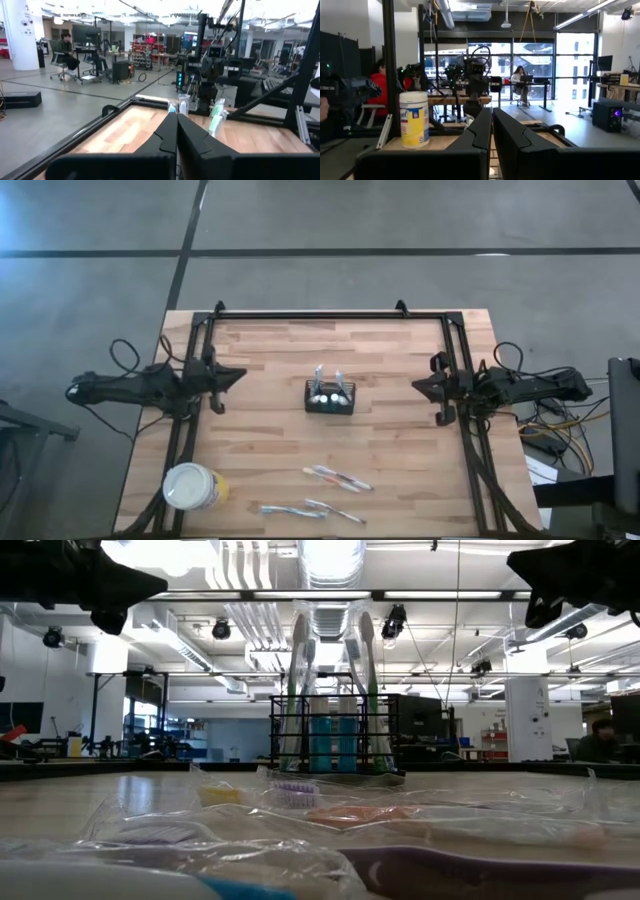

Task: Pick & Place toothbrushing station
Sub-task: Put the top purple toothbrush into the wire organizer

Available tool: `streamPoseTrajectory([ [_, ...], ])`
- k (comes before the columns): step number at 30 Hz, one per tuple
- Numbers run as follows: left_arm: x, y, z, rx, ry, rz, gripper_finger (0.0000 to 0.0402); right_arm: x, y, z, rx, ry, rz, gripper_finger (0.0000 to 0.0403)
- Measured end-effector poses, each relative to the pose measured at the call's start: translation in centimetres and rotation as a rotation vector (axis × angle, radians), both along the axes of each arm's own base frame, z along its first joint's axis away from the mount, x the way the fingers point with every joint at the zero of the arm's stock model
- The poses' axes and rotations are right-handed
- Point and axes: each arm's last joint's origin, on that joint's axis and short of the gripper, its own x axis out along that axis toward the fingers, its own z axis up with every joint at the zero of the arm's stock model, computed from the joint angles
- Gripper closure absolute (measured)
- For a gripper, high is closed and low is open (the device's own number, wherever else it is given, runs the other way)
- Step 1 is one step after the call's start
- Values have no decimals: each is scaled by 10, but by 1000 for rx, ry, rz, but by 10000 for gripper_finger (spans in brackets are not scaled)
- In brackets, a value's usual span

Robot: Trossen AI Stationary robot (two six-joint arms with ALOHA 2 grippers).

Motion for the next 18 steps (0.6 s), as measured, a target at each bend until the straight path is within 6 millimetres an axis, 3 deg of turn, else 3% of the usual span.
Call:
streamPoseTrajectory([
  [18,-7,-1,-10,58,-2,-45,392,2,-2,-20,168,48,-42,390],
])
